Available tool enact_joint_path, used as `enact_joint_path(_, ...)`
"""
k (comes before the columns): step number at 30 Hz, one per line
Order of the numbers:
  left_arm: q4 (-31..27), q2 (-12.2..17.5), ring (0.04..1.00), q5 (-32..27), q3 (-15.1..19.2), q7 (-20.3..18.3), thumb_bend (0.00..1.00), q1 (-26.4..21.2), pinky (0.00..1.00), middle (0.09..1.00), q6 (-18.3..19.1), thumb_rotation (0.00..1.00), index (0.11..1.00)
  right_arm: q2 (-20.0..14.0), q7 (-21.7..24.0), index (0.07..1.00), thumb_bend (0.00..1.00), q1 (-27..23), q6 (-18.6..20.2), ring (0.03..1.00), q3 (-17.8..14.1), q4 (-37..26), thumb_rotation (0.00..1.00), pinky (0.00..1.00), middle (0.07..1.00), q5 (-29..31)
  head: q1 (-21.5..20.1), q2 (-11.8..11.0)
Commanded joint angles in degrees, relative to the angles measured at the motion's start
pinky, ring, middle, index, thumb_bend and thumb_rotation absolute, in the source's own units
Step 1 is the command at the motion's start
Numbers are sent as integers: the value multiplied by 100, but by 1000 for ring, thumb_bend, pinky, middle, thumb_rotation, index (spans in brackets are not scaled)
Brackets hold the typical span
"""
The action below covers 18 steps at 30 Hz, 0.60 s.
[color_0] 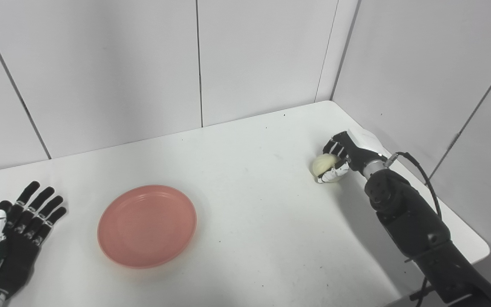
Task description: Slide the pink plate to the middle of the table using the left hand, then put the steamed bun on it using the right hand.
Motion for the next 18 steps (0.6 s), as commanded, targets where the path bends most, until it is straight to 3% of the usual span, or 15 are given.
enact_joint_path(1, 189, -152, 875, 298, -196, 256, 490, 467, 875, 890, 585, 860, 899, -186, -75, 503, 528, -345, -194, 463, -43, -450, 0, 401, 470, -41, 72, -5)
enact_joint_path(9, -448, -429, 899, 529, -500, 712, 484, 642, 905, 911, 704, 910, 916, 24, 242, 536, 519, -882, -325, 417, 376, -1201, 0, 368, 436, -52, 821, -31)
enact_joint_path(10, -583, -491, 900, 560, -541, 799, 481, 667, 908, 913, 785, 915, 918, 69, 372, 537, 519, -1029, -283, 414, 526, -1258, 0, 367, 434, -132, 1119, -10)
enact_joint_path(12, -840, -612, 925, 623, -620, 989, 454, 708, 939, 936, 959, 972, 939, 207, 532, 534, 520, -1283, -226, 438, 755, -1268, 0, 424, 445, -206, 1414, 16)
enact_joint_path(17, -1194, -873, 966, 767, -760, 1302, 409, 733, 995, 973, 1241, 1000, 983, 431, 676, 533, 522, -1647, -446, 431, 1109, -1014, 0, 379, 447, -209, 2209, 97)
enact_joint_path(18, -1235, -919, 968, 795, -778, 1357, 402, 730, 998, 975, 1281, 1000, 986, 490, 755, 533, 522, -1733, -456, 429, 1212, -1002, 0, 373, 447, -229, 2209, 97)
